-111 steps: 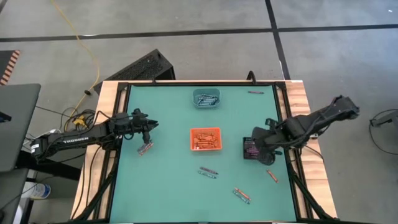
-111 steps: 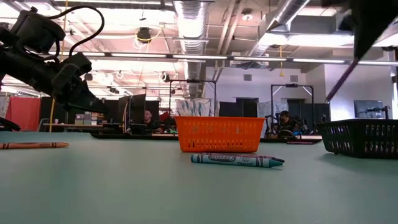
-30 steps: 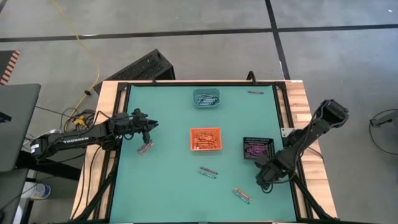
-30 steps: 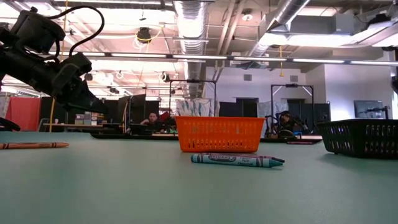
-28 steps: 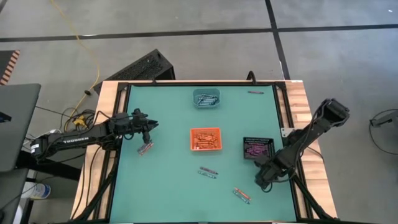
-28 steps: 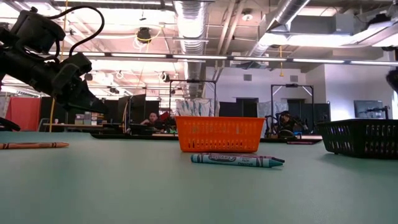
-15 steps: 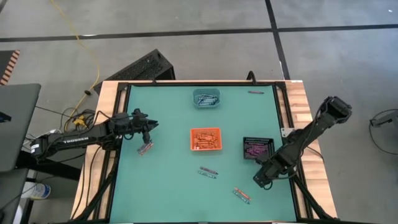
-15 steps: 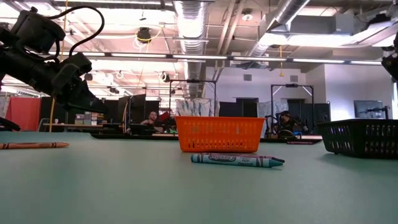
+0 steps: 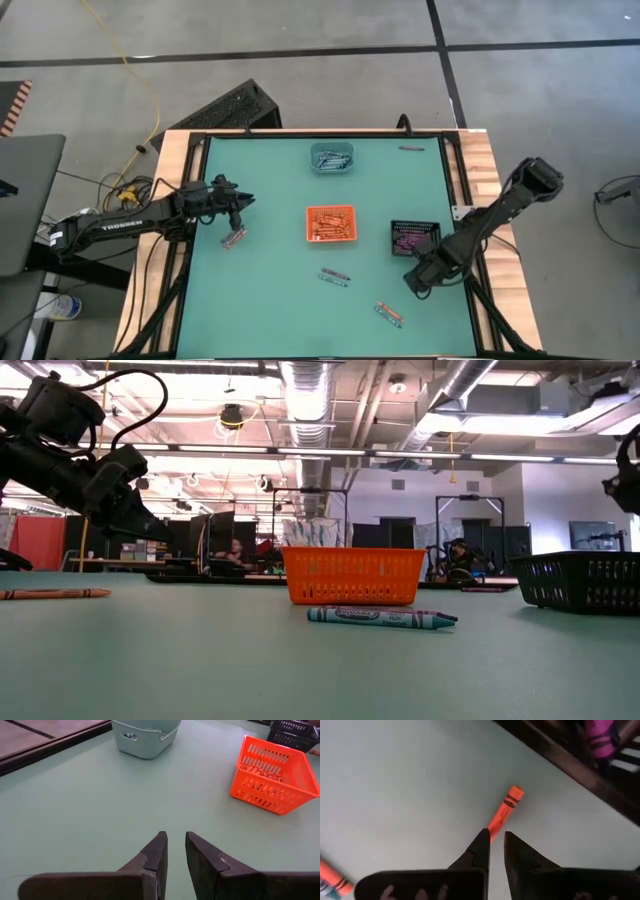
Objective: Sort crayons
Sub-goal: Put the orange crayon into the orange bin
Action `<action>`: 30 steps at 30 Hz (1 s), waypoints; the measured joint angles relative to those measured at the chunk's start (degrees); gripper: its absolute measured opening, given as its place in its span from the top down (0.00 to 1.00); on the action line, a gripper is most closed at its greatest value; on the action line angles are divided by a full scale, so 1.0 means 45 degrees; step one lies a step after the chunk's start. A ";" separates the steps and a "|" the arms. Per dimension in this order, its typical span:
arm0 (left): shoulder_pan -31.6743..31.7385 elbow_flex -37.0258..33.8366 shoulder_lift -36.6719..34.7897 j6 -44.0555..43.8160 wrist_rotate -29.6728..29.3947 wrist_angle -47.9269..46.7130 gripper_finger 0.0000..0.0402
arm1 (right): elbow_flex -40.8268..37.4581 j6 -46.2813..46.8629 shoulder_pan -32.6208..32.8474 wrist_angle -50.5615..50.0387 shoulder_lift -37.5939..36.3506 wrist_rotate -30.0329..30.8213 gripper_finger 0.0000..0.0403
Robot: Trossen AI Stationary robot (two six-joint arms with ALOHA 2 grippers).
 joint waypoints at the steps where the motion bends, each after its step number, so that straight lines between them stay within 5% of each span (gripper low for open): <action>1: -0.0002 0.0000 0.0000 0.0001 0.0000 0.0006 0.86 | 0.0000 -0.0003 0.0000 0.0075 0.0152 0.0000 0.87; 11: -0.0002 -0.0005 0.0003 0.0001 -0.0003 0.0002 0.86 | 0.0111 -0.0178 -0.0114 0.1325 0.1985 -0.0113 0.87; 30: 0.0002 -0.0004 0.0000 0.0000 0.0000 0.0005 0.86 | 0.0061 -0.2032 -0.0573 0.1350 0.1872 -0.0223 0.90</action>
